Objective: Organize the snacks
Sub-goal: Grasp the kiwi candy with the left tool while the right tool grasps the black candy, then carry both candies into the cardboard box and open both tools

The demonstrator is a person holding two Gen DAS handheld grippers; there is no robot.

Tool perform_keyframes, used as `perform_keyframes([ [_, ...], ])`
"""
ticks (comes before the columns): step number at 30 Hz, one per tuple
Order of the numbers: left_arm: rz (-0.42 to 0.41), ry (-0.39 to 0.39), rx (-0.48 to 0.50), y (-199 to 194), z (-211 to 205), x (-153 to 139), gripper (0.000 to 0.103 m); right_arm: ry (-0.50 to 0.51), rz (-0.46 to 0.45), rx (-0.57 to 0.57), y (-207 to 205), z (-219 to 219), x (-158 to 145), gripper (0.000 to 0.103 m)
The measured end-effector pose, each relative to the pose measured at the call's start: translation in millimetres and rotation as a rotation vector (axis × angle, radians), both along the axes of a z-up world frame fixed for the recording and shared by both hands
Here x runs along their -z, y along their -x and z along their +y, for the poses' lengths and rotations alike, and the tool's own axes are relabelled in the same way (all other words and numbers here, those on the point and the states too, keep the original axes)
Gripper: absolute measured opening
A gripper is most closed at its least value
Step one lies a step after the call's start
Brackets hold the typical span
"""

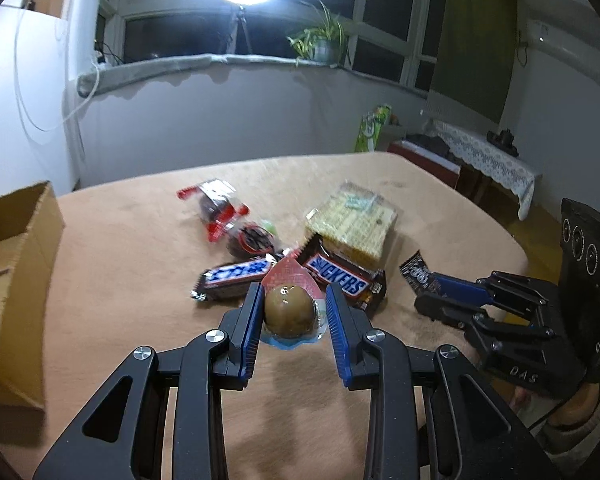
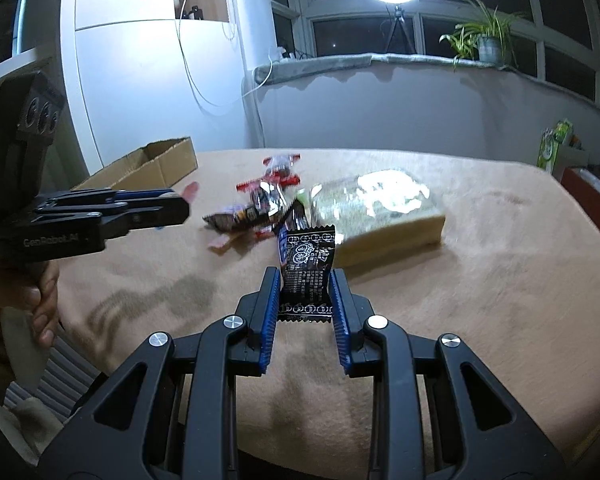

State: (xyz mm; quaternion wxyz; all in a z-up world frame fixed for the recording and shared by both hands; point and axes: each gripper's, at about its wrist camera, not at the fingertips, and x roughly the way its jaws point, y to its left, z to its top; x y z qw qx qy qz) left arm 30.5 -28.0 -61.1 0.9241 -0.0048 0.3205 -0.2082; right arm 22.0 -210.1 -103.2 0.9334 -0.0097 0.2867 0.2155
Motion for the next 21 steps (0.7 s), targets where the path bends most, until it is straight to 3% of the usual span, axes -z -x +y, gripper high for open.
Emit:
perform_keyframes([
  [21, -0.136, 0.049, -0.163, 29.5, 88.9, -33.0, 0.030, 0.070, -0.098, -0.102, -10.8, 82.0, -49.8, 0.026],
])
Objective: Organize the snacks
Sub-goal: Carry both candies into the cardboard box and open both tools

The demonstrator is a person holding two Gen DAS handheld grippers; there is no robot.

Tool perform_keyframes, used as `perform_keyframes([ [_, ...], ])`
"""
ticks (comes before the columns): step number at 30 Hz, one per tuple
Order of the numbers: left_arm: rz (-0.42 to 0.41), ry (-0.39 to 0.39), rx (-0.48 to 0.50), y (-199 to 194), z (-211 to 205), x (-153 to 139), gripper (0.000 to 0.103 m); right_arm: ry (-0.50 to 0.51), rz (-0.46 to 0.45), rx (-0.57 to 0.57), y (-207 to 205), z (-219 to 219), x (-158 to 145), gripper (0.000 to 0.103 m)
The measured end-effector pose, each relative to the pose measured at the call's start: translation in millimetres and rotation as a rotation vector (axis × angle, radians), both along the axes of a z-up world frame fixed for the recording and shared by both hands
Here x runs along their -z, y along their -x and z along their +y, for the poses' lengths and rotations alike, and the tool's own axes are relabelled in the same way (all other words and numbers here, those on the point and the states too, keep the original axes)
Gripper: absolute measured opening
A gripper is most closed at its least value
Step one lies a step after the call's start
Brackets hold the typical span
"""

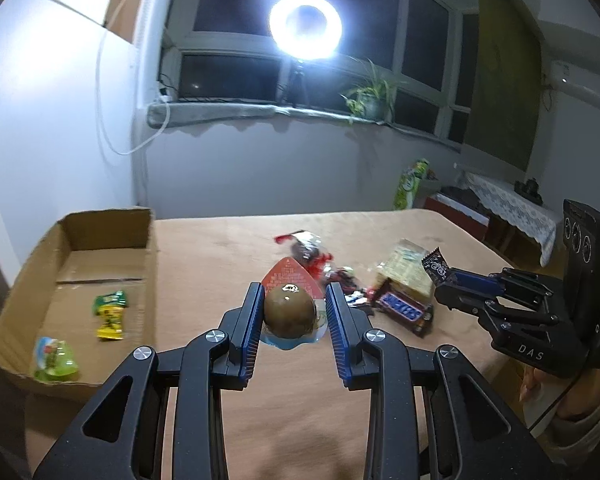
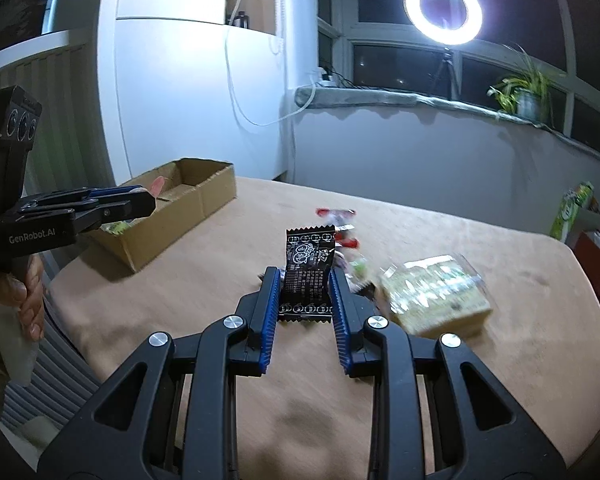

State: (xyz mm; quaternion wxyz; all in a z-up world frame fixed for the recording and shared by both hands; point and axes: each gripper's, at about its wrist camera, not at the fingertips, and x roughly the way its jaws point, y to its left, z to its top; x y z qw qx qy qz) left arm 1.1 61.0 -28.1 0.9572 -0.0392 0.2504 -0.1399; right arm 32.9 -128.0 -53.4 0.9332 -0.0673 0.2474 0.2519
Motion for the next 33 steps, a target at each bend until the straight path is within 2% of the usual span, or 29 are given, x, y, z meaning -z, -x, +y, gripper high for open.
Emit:
perform_keyframes([
  [10, -0.032, 0.014, -0.121, 10.9, 54.6, -4.1, 0.030, 0.016, -0.031, -0.122, -7.9, 68.7, -12.6, 0.026],
  [24, -0.031, 0.020, -0.262, 18.0, 125.7, 0.1, 0.030, 0.013, -0.080, -0.322, -9.1, 173.4, -29.2, 0.026],
  [33, -0.004, 0.016, -0.309, 6.9, 156.3, 9.9, 0.030, 0.026, -0.066, -0.409, -29.8, 240.4, -18.6, 0.026],
])
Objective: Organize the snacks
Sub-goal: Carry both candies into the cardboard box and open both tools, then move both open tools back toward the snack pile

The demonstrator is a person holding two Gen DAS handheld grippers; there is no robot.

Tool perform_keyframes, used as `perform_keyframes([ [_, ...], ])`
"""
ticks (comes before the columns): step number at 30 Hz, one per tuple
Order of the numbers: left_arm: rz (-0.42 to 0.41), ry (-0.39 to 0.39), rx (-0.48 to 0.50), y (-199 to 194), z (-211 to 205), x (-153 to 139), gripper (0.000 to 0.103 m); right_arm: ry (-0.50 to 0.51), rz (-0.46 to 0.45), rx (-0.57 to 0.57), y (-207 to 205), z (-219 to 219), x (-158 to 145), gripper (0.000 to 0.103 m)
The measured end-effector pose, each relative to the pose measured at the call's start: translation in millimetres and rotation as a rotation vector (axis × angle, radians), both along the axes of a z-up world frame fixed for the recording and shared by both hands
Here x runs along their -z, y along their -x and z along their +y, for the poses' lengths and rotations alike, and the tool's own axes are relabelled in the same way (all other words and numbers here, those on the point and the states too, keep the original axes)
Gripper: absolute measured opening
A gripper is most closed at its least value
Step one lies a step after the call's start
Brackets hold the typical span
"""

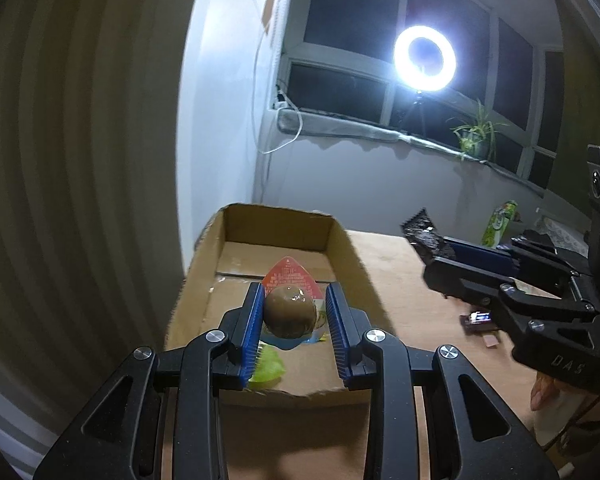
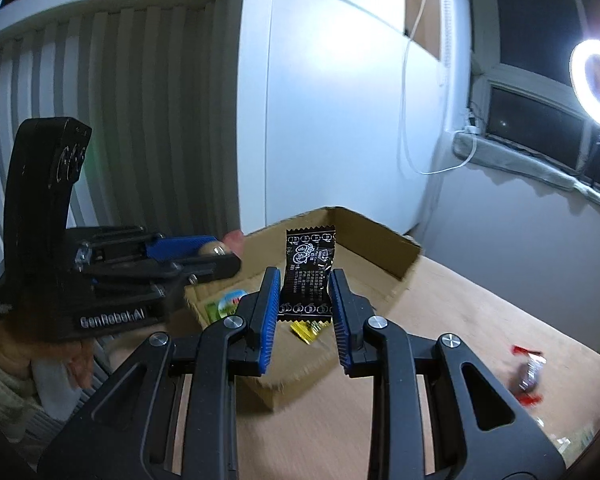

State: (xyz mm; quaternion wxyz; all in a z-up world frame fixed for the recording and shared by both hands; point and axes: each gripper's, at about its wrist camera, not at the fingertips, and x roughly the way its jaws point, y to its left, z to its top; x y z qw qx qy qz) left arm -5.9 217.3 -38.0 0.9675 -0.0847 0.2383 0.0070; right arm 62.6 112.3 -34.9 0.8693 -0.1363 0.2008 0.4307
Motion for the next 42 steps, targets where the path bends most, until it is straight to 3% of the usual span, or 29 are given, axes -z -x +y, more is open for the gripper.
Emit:
perform_keyframes([
  [4, 0.065, -0.003, 0.005, -14.5, 6.6, 14.9, 0.031, 0.060, 0.045, -0.020, -16.4, 24.9, 21.2, 0.026],
  [6, 0.085, -0.013, -0.017, -14.1, 7.1, 20.6, 0.048, 0.067, 0.043, -0.009, -14.8, 22.5, 26.8, 0.034],
  [7, 0.086, -0.012, -0.035, -10.6, 8.1, 22.4, 0.067, 0.075, 0.028, -0.001, -11.0, 19.9, 29.2, 0.037],
  [8, 0.073, -0.011, -0.043, -6.5, 8.5, 22.2, 0.074, 0.085, 0.016, 0.008, -6.5, 17.0, 31.9, 0.044],
  [15, 0.049, -0.014, -0.062, 8.0, 5.8, 15.1, 0.074, 0.068, 0.027, 0.040, 10.4, -10.3, 36.3, 0.047],
  [21, 0.053, -0.111, -0.079, 8.0, -17.3, -1.7, 0.074, 0.043, 0.044, 0.093, 24.2, -48.7, 39.0, 0.048],
  [31, 0.000, -0.189, -0.025, 13.2, -68.4, -28.7, 0.078, 0.016, 0.073, 0.170, 41.6, -110.3, 45.1, 0.048],
  [42, 0.021, -0.228, 0.042, 12.1, -110.7, -29.0, 0.078, -0.015, 0.094, 0.245, 46.2, -164.2, 53.1, 0.049],
])
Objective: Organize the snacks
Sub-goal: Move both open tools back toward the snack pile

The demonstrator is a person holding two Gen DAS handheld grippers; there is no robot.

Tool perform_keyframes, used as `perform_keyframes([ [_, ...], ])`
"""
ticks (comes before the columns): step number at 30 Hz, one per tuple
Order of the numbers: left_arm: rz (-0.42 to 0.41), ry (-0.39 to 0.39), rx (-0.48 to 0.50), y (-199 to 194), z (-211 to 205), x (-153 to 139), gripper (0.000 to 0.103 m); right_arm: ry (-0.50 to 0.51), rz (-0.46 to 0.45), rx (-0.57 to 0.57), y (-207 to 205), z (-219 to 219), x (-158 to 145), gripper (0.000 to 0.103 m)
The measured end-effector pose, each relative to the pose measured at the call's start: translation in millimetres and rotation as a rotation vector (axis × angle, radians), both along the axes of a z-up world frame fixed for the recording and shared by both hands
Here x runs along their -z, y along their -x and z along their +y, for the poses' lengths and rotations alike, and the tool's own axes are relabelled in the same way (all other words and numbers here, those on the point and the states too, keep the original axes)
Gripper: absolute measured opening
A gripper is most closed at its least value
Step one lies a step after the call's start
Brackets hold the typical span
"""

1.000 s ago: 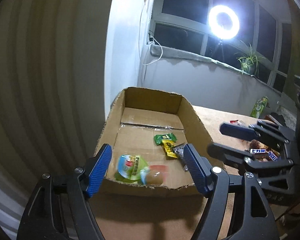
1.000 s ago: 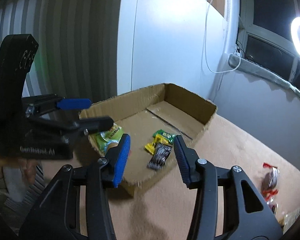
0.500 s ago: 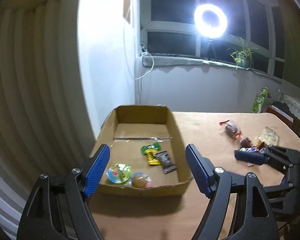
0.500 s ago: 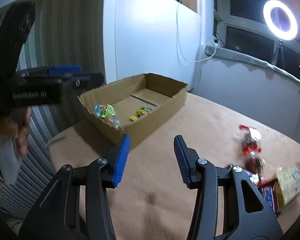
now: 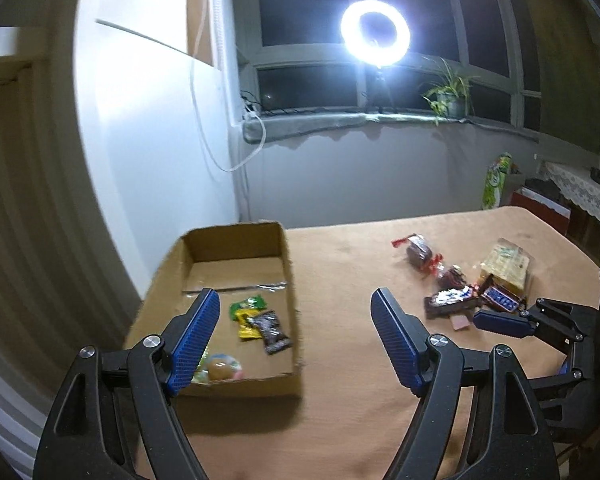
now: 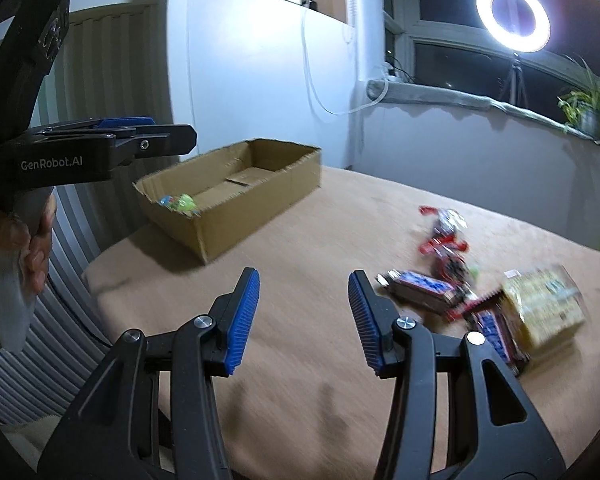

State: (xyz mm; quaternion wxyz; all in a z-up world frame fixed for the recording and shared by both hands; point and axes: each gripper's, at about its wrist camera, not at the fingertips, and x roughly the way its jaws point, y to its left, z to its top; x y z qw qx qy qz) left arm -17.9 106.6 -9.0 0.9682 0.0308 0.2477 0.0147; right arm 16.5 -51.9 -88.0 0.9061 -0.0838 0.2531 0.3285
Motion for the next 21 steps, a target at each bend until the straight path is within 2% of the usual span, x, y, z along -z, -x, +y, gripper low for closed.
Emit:
perform_keyframes([
  [16, 0.166, 0.030, 0.199, -35.0, -84.1, 45.4, 0.078, -0.031, 0.070, 0.206, -12.3, -106.1, 26.4, 0.049],
  [21, 0.216, 0.044, 0.246, -47.8, -104.4, 60.6, 0.078, -0.032, 0.088, 0.249, -23.7, -127.7, 32.0, 0.049],
])
